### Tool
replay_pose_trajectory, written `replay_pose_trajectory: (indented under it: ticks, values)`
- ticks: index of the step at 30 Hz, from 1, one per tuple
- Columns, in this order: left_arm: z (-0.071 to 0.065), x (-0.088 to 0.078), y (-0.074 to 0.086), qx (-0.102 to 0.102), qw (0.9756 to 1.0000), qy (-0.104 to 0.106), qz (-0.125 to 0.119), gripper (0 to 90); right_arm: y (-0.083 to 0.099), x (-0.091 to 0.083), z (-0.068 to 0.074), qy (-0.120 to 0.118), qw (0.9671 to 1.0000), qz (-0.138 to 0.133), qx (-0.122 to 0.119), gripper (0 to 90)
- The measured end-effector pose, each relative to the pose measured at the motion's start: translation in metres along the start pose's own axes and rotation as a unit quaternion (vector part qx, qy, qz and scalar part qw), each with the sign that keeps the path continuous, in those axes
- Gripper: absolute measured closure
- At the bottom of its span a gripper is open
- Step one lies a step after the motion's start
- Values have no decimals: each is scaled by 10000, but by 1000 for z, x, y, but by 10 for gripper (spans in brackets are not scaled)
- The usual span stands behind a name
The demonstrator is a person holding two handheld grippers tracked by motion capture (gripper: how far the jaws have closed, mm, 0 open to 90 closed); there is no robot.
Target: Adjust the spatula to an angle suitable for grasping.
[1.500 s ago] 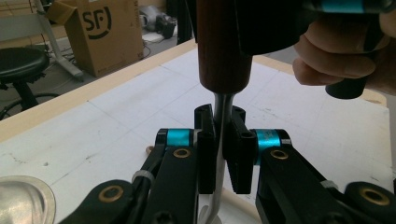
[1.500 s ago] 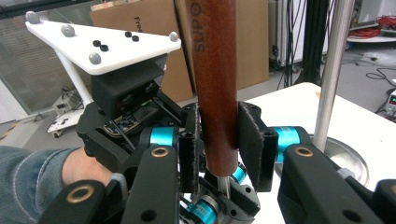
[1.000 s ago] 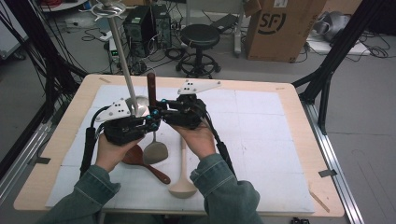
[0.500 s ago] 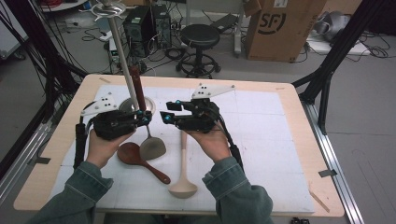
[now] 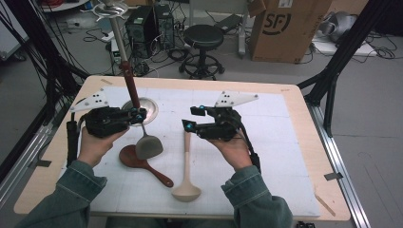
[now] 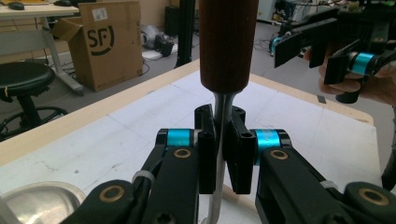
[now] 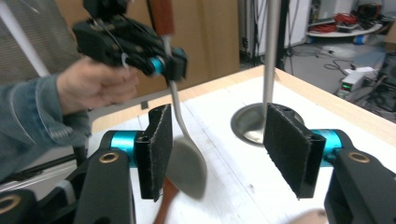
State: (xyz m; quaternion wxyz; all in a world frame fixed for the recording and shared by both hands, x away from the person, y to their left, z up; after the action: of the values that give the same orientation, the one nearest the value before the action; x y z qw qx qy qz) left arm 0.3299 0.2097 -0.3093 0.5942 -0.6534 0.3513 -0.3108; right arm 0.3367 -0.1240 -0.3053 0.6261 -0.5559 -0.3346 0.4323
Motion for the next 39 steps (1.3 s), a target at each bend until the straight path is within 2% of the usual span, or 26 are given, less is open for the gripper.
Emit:
replay_pose_trajectory:
  ticks: [4,9,31,39]
  values:
    - [3,-3,-5,-10,10000,0,-44,839,5,-9,-4,103,9999,33,49,377]
    - [9,-6,-8,-24,10000,-36,-66,839,10,-19,-7,198,9998,74,1,353]
    - [27,-10,-6,-181,9998,43,-59,839,29,-70,-26,788,9967,153,110,259]
    - [28,-11,-6,-181,9998,48,-61,839,37,-83,-29,929,9954,160,144,236]
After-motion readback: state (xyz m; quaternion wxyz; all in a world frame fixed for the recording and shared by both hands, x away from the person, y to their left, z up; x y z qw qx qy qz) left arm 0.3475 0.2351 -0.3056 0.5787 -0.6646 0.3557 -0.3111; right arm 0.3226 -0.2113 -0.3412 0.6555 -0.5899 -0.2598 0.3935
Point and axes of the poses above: each handheld gripper's, and its own axes: x roughly forward along the jaws, y roughly out of its underside, z roughly to its left, the point moved 1 cm from there along x, roughly forward along the jaws, and after that the axes turned 13 degrees about -z, right-handed, at the moved point
